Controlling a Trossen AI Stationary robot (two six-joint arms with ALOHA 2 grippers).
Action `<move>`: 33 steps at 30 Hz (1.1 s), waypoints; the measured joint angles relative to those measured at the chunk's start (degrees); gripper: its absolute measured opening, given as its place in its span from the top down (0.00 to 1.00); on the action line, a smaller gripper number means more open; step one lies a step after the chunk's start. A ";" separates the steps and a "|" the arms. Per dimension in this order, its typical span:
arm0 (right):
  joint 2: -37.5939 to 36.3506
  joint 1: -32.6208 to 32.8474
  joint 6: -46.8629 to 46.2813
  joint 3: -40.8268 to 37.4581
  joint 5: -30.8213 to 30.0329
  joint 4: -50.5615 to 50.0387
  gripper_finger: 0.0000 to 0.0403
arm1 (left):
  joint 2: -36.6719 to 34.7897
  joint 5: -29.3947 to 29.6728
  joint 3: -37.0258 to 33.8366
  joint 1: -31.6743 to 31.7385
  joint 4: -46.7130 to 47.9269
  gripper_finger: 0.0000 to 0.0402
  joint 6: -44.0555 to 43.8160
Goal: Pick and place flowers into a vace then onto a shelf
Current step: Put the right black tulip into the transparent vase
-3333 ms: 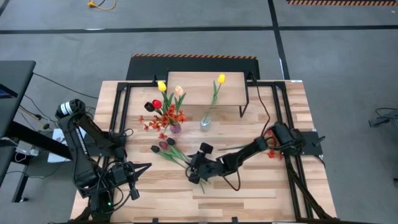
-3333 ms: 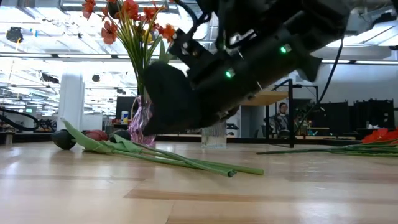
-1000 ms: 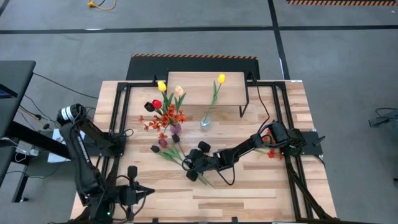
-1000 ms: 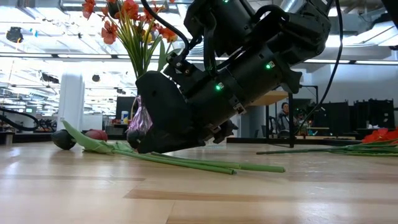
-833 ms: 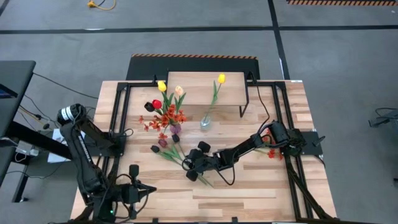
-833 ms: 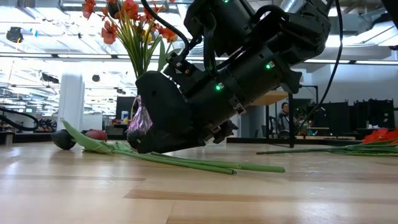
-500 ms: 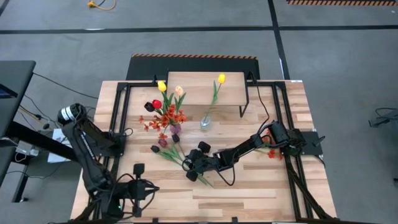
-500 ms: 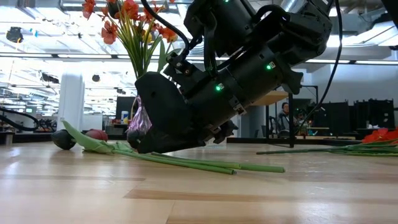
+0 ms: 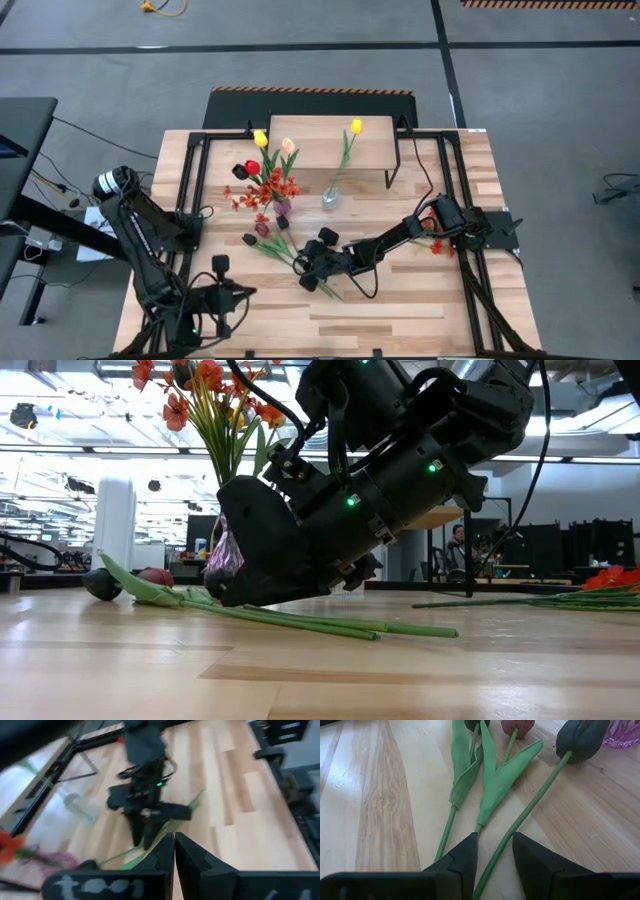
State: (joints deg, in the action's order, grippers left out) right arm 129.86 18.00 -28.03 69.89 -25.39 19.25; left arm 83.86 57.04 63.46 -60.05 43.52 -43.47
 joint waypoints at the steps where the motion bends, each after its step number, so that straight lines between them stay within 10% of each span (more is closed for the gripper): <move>1: 0.00 0.00 -0.01 0.00 -0.01 0.00 0.71 | -0.05 0.18 0.00 -0.08 0.71 1.00 -1.68; 6: 0.00 -0.02 0.02 0.00 -0.01 0.02 0.71 | 0.10 -5.03 -0.14 -1.26 -15.44 1.00 12.13; 13: 0.00 -0.02 0.02 -0.04 -0.02 0.26 0.71 | -2.71 -26.91 -7.89 -1.46 -40.21 1.00 39.04; 26: 0.03 -0.02 1.50 -0.02 -0.22 0.25 0.71 | -36.16 -19.78 -43.87 1.05 -79.64 1.00 42.81; 33: 0.00 -0.52 1.55 0.00 -0.02 -0.02 0.71 | -44.60 -12.99 -47.52 2.96 -72.18 1.00 37.43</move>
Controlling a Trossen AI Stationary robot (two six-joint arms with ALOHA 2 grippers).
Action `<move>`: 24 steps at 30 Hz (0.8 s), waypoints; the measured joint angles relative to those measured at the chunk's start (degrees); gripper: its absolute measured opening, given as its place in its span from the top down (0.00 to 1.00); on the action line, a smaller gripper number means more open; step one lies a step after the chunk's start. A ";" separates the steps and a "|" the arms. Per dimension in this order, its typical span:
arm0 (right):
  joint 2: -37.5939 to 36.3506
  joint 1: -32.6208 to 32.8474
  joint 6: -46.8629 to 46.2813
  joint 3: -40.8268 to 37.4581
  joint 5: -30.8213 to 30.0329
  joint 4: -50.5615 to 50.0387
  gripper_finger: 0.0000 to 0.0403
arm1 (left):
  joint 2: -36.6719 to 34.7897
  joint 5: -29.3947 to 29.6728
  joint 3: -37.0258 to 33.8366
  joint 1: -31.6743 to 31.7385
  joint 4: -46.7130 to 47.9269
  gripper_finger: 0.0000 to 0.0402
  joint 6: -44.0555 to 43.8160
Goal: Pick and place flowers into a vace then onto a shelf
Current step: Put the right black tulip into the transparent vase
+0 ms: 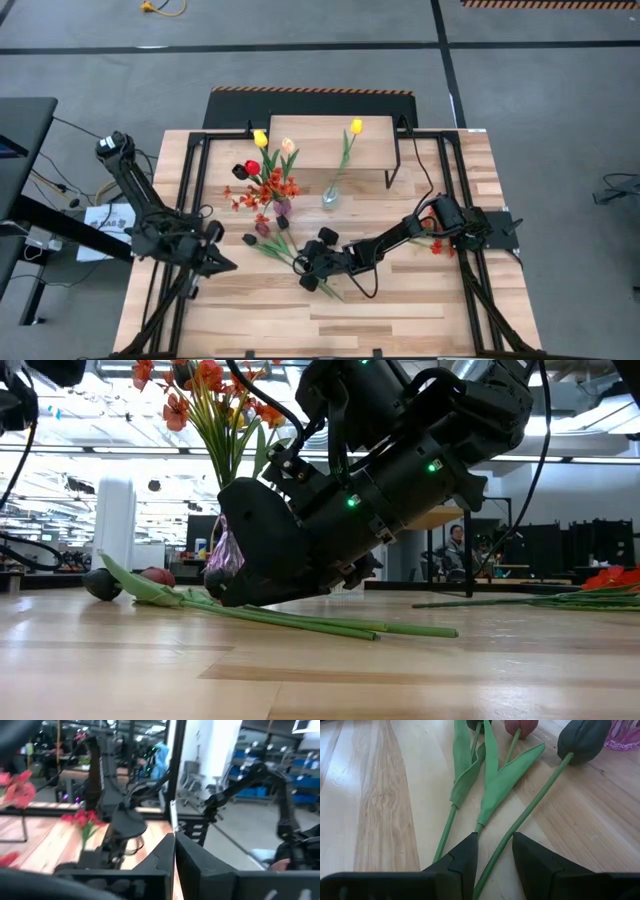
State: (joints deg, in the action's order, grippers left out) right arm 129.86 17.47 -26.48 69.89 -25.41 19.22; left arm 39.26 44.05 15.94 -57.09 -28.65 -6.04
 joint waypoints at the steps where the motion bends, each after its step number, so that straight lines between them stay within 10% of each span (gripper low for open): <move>1: 0.00 0.03 -0.01 0.00 0.00 0.02 0.71 | -0.05 0.49 0.00 0.13 0.97 1.00 -0.39; 24: 0.02 -0.72 -0.03 -0.04 -1.75 1.57 0.71 | -0.06 -0.22 0.00 0.25 3.48 1.00 -1.40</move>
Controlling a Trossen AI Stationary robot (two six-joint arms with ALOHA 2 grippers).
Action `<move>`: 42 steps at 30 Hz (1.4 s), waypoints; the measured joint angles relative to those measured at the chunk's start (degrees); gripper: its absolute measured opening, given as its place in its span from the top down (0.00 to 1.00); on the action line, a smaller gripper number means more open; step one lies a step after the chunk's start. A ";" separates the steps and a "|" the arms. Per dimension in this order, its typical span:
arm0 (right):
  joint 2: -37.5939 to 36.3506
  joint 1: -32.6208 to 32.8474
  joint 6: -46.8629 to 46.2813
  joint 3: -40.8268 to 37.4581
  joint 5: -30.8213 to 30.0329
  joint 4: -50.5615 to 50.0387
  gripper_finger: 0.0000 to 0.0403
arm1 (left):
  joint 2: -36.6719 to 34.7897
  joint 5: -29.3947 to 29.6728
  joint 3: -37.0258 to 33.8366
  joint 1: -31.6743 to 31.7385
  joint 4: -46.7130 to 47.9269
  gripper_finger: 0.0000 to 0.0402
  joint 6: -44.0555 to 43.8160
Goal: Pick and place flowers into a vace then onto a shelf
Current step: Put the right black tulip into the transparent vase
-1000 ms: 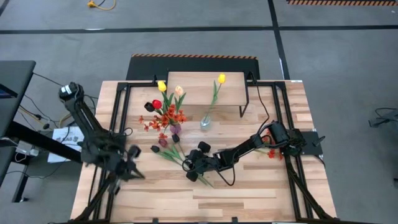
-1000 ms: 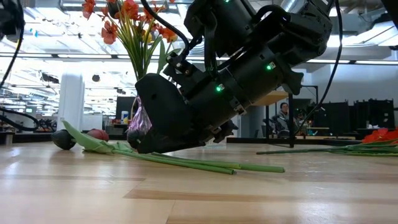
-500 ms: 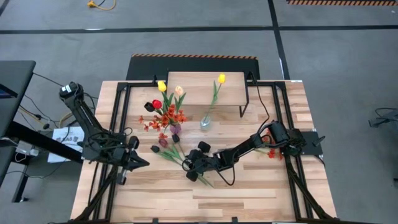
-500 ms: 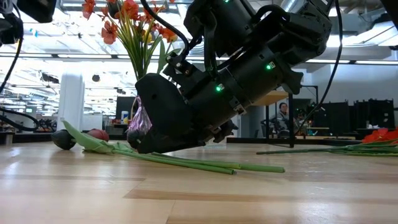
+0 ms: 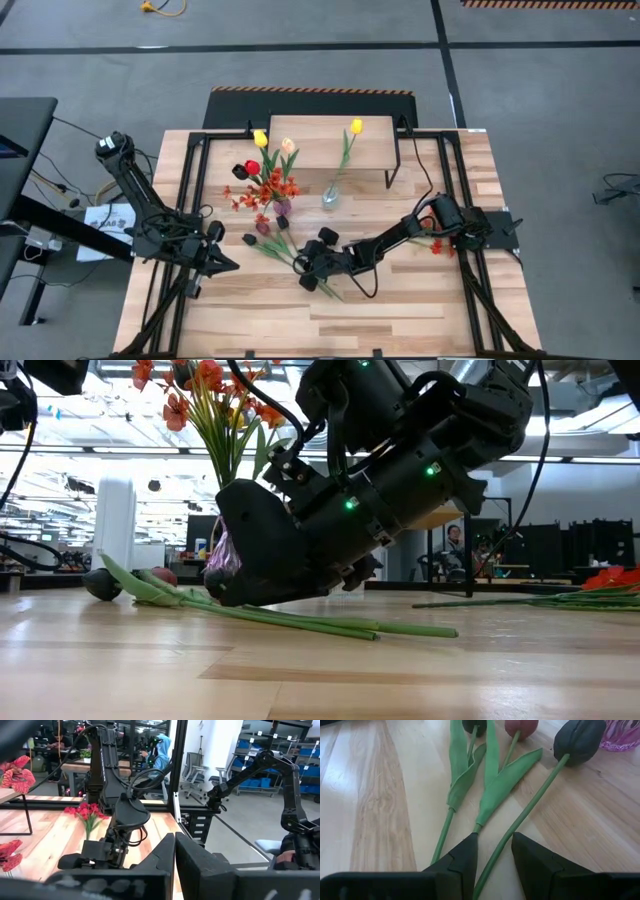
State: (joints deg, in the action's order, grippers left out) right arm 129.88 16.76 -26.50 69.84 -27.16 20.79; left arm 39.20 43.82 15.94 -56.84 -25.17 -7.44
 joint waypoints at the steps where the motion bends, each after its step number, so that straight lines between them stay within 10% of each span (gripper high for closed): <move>1: 0.02 -0.04 0.04 -0.01 -0.08 0.77 0.71 | 0.00 0.01 0.00 -0.02 0.00 1.00 0.00; 15: 0.24 -0.05 0.00 -0.07 -1.04 3.42 0.72 | 0.00 0.08 0.02 -0.02 0.00 1.00 0.02; 24: 0.24 -0.11 -0.52 -0.07 -1.68 3.15 0.98 | 0.00 0.10 0.02 -0.02 0.03 1.00 0.07; 42: -1.59 2.10 -3.28 -0.17 -8.75 -2.29 1.00 | 0.02 0.10 0.07 -0.04 0.61 1.00 0.09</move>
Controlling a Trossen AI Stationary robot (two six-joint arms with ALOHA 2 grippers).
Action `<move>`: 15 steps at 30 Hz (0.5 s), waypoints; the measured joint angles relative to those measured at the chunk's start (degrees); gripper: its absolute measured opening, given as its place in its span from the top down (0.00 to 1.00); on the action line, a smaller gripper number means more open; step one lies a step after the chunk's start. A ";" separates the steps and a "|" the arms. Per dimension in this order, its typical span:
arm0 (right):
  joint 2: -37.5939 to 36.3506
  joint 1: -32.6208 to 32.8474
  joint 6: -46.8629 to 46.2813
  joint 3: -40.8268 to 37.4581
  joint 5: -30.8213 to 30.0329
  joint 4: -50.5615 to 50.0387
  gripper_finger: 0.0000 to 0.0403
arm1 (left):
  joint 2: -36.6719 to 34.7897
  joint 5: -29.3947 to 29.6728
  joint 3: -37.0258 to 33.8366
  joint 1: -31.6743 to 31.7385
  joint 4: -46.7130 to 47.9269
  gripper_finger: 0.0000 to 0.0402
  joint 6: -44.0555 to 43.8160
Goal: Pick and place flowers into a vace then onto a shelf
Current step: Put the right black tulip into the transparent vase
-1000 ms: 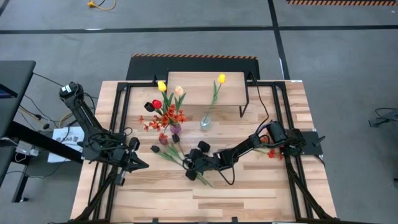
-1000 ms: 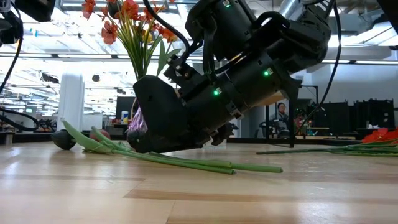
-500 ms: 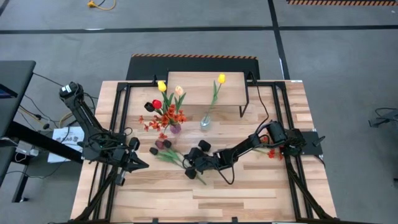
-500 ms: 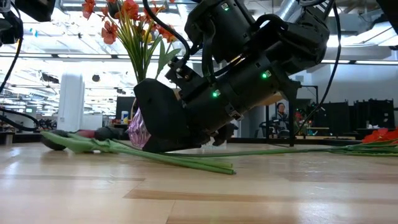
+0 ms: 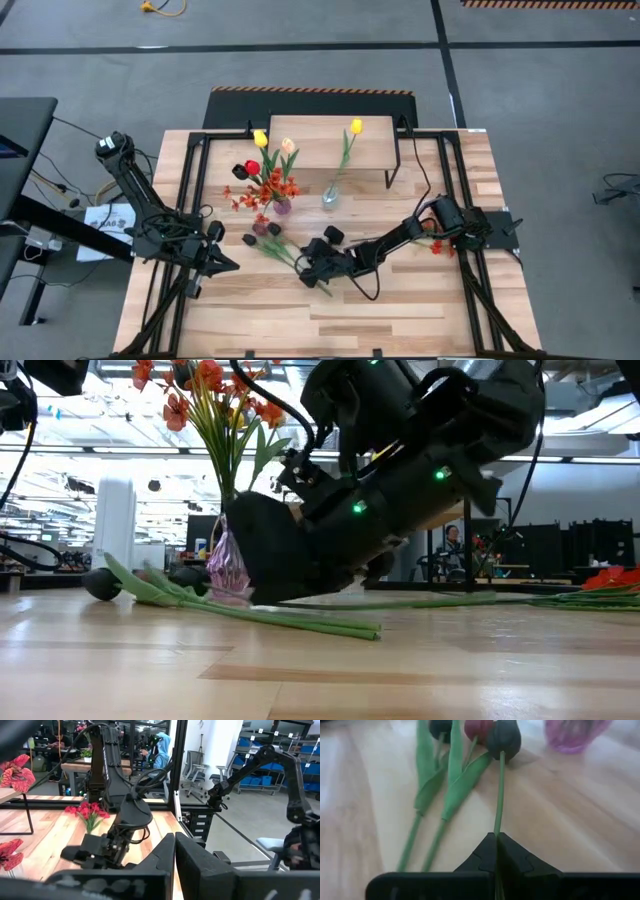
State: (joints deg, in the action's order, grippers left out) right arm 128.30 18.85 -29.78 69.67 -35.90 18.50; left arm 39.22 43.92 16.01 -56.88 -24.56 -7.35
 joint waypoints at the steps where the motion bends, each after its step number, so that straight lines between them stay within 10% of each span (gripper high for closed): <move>1: -0.74 0.33 0.03 -0.02 -1.46 -2.27 1.00 | 0.00 0.00 0.00 0.00 0.02 1.00 -0.02; 7: -7.48 2.71 -0.39 0.07 -6.93 -13.07 1.00 | -0.01 0.00 0.00 0.00 0.32 1.00 -0.11; 15: -16.11 6.07 -3.64 0.11 0.63 -26.20 1.00 | 0.00 0.00 0.00 0.00 0.31 1.00 -0.39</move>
State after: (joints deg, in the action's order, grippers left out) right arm 112.18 24.93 -33.42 69.78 -35.28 -7.69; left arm 39.22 43.92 16.01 -56.88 -24.25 -7.75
